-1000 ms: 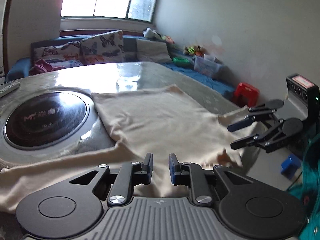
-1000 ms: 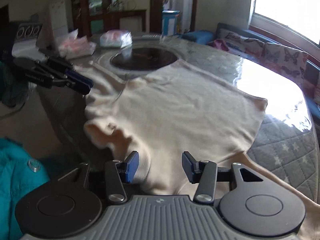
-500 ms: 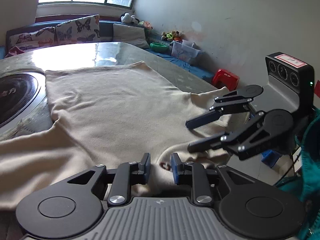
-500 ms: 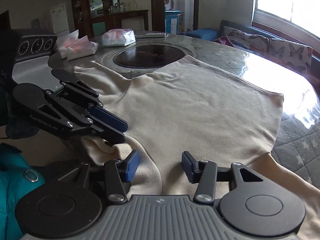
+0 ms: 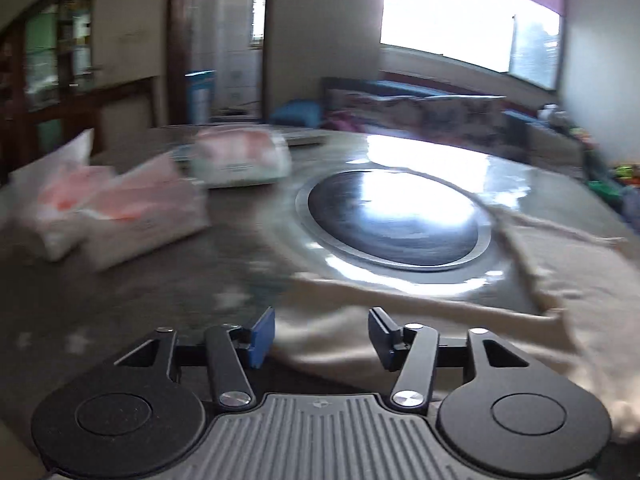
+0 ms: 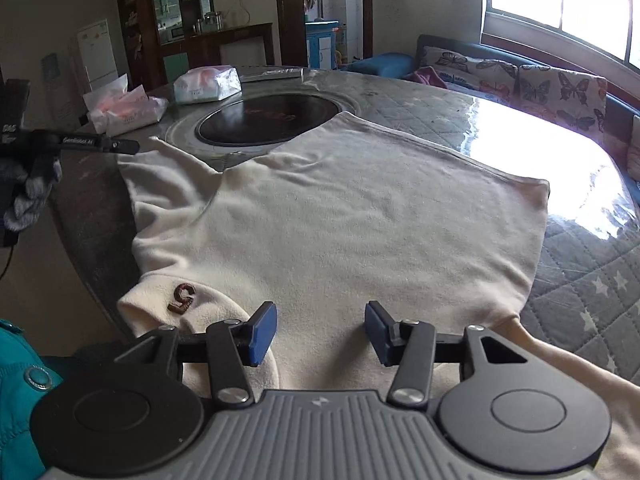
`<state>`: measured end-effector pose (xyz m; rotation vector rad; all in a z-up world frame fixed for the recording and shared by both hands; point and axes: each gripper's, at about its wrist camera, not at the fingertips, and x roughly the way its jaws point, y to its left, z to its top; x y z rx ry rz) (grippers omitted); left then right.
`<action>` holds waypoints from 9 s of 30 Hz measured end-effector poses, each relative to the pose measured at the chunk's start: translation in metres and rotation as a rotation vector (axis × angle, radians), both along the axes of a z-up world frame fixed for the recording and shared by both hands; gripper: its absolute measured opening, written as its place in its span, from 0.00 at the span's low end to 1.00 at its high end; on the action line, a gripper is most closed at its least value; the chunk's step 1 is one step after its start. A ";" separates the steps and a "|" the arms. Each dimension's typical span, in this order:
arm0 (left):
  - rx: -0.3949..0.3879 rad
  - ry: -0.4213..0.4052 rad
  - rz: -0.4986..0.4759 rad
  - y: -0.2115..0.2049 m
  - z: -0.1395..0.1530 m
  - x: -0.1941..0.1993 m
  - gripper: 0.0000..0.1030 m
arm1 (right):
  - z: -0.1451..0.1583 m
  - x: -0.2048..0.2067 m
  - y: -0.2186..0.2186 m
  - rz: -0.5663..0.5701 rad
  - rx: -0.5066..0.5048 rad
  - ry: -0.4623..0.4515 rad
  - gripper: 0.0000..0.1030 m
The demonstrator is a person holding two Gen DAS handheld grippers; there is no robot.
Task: Fold clothes
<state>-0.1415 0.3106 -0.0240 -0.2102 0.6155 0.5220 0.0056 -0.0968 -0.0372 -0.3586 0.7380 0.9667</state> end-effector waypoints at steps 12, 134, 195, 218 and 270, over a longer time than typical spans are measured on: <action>0.068 0.015 -0.040 0.018 -0.015 0.030 0.11 | 0.000 0.001 0.004 -0.024 -0.008 0.010 0.55; -0.050 -0.005 -0.871 -0.219 0.006 0.104 0.72 | -0.018 0.041 -0.245 -1.047 0.165 -0.028 0.37; -0.097 -0.083 -0.615 -0.145 0.010 0.048 0.68 | 0.054 -0.009 0.035 -0.040 0.135 -0.034 0.20; -0.050 -0.053 -0.633 -0.171 0.019 0.073 0.07 | 0.007 0.024 -0.047 -0.326 0.133 -0.065 0.20; 0.001 0.040 0.164 0.005 -0.009 0.055 0.59 | -0.005 0.019 0.014 -0.142 0.054 -0.071 0.37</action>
